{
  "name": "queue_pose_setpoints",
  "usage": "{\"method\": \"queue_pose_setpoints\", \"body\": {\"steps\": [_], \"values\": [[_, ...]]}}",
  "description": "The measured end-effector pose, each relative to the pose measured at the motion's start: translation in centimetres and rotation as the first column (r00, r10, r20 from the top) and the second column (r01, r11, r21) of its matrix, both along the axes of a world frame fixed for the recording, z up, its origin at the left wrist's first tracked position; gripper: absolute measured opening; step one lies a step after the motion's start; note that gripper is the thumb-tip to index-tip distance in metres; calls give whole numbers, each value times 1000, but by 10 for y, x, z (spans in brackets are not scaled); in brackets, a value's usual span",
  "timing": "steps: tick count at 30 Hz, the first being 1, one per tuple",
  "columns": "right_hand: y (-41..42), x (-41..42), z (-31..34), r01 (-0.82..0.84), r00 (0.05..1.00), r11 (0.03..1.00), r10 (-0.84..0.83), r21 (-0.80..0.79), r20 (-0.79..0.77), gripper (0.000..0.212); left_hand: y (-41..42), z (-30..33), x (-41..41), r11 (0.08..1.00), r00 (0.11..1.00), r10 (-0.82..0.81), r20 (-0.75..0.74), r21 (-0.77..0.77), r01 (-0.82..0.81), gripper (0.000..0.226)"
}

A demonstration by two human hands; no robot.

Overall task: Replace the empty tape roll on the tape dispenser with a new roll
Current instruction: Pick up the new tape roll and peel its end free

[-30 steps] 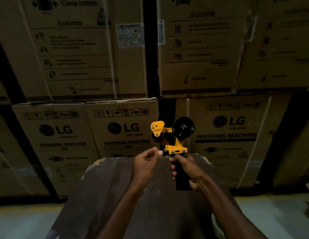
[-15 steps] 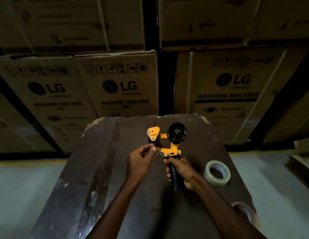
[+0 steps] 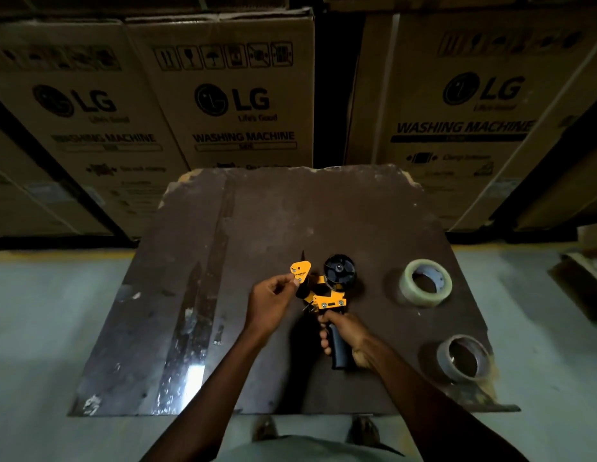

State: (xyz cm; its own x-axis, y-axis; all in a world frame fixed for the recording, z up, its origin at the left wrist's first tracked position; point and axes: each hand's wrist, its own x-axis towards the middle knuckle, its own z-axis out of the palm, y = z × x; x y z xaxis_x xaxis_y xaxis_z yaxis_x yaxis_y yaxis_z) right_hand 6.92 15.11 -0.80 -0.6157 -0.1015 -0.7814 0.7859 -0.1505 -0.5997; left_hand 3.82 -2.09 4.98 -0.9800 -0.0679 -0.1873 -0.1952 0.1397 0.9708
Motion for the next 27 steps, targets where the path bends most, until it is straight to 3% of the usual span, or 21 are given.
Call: {"method": "queue_pose_setpoints", "body": {"steps": [10, 18, 21, 24, 27], "values": [[0, 2, -18, -1, 996, 1000, 2, -10, 94, 20, -1, -4, 4, 993, 994, -102, 47, 65, 99, 17], [4, 3, -25, -20, 992, 999, 16, 32, 126, 19, -5, -11, -2, 985, 982, -173, 78, 6, 173, 25], [5, 4, -23, -73, 994, 990, 62, 120, 94, 21, -3, -15, -5, 971, 970, -225, 91, -62, 231, 41], [6, 6, -21, -89, 996, 966, 91, 243, 4, 14, 0, -17, -6, 964, 966, -242, 87, -88, 249, 44], [17, 2, -20, -195, 956, 804, 283, 562, -72, 32, 5, -17, -8, 960, 962, -262, 82, -83, 268, 44]]}}
